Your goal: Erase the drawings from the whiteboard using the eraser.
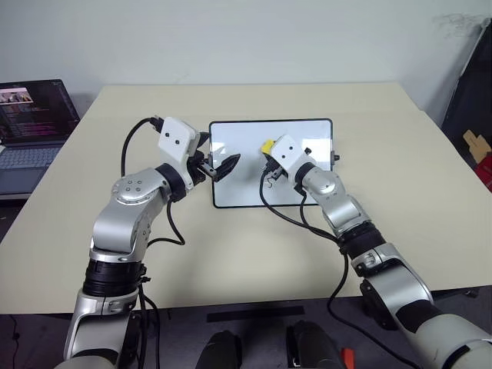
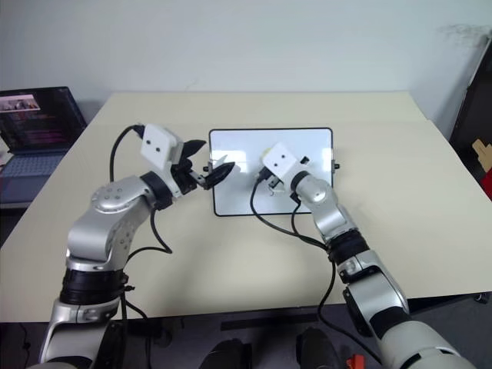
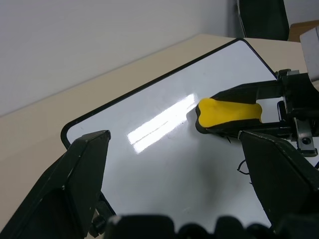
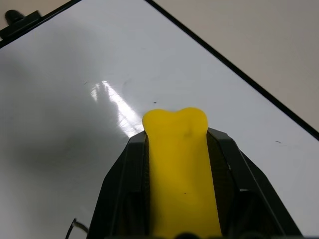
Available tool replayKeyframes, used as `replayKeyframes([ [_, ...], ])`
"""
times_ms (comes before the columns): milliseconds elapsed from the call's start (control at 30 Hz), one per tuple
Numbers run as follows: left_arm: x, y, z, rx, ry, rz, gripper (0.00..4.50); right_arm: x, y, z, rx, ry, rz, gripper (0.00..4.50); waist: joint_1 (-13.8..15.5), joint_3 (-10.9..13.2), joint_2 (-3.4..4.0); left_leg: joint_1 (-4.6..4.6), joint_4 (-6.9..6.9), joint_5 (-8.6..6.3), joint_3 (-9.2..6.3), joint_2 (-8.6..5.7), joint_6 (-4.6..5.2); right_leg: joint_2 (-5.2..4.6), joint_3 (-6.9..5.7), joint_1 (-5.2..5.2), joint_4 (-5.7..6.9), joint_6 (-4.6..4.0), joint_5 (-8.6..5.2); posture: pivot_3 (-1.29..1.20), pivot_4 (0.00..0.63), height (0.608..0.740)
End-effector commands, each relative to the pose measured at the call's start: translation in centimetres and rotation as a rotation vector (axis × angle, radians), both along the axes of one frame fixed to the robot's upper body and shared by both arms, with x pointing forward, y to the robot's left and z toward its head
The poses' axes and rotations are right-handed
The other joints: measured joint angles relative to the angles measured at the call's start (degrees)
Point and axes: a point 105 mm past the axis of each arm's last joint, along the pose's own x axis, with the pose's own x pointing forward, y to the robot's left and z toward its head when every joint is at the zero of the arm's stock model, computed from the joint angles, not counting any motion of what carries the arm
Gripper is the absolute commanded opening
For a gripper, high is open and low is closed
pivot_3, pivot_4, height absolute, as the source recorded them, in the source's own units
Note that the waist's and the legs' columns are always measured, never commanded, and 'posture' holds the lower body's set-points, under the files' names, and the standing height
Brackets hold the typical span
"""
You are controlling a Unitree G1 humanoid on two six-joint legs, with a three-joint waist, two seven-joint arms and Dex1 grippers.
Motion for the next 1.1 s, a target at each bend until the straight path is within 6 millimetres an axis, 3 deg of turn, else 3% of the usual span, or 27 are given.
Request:
replayKeyframes([
  [33, -0.6, -0.2, 1.3, -0.008, -0.052, -0.011, 4.5, -0.4, -0.3, 4.6, 0.128, -0.118, 0.0, 1.23, 0.1, 0.0, 0.0, -0.05, -0.01, 0.0, 0.0, 0.0, -0.01, 0.0, 0.0, -0.05, -0.03, 0.0, 0.0, 0.0, 0.15, 0.74],
  [267, -0.6, 0.9, 0.7, -0.021, -0.036, 0.035, 4.5, -2.7, -0.7, 6.3, 0.348, -0.041, 0.102, 1.22, 0.1, 0.0, 0.0, -0.82, -0.02, 0.06, 0.01, 0.06, -0.14, -0.02, 0.01, -0.77, -0.16, 0.02, -0.02, 0.0, 0.15, 0.74],
  [433, -1.3, 3.0, -0.9, -0.009, 0.01, 0.098, 4.5, -6.1, -4.0, 5.7, 0.313, -0.009, 0.196, 1.22, 0.9, 0.0, 0.01, -1.11, -0.03, 0.05, -0.01, 0.04, -0.12, -0.07, -0.02, -0.94, -0.26, 0.03, -0.03, 0.0, 0.15, 0.74],
  [533, -1.9, 4.1, -2.2, -0.012, 0.046, 0.133, 4.5, -7.7, -5.9, 3.7, 0.201, -0.008, 0.191, 1.22, 1.2, 0.0, 0.0, -1.09, -0.01, -0.02, -0.01, 0.02, 0.0, -0.07, -0.05, -0.92, -0.3, 0.03, -0.03, 0.0, 0.15, 0.74],
  [633, -2.2, 4.7, -3.1, -0.013, 0.063, 0.159, 4.5, -9.3, -6.5, 2.0, 0.163, 0.028, 0.202, 1.22, 1.2, 0.0, 0.0, -1.04, -0.01, -0.02, -0.01, 0.03, 0.01, -0.06, -0.05, -0.88, -0.23, 0.03, -0.03, 0.0, 0.15, 0.74],
  [800, -2.5, 3.9, -4.3, -0.014, 0.109, 0.128, 4.5, -11.7, -6.8, -2.2, -0.014, 0.05, 0.215, 1.22, 1.2, 0.0, -0.01, -0.96, 0.04, -0.02, 0.02, 0.02, 0.01, -0.06, -0.04, -0.81, -0.17, 0.03, -0.03, 0.0, 0.15, 0.74],
  [933, -2.6, 2.6, -4.4, -0.016, 0.124, 0.074, 4.5, -12.2, -6.4, -3.5, -0.107, -0.012, 0.225, 1.22, 1.2, 0.0, -0.02, -0.92, 0.08, -0.01, 0.04, 0.0, 0.01, -0.04, -0.04, -0.81, -0.1, 0.04, -0.03, 0.0, 0.15, 0.74],
  [1100, -2.6, 1.4, -4.2, -0.003, 0.126, 0.03, 4.5, -10.2, -5.3, -1.7, -0.021, -0.12, 0.177, 1.22, 1.1, 0.0, -0.04, -0.89, 0.1, 0.01, 0.04, 0.03, -0.03, -0.01, -0.02, -0.79, -0.06, 0.03, -0.02, 0.0, 0.15, 0.74],
])
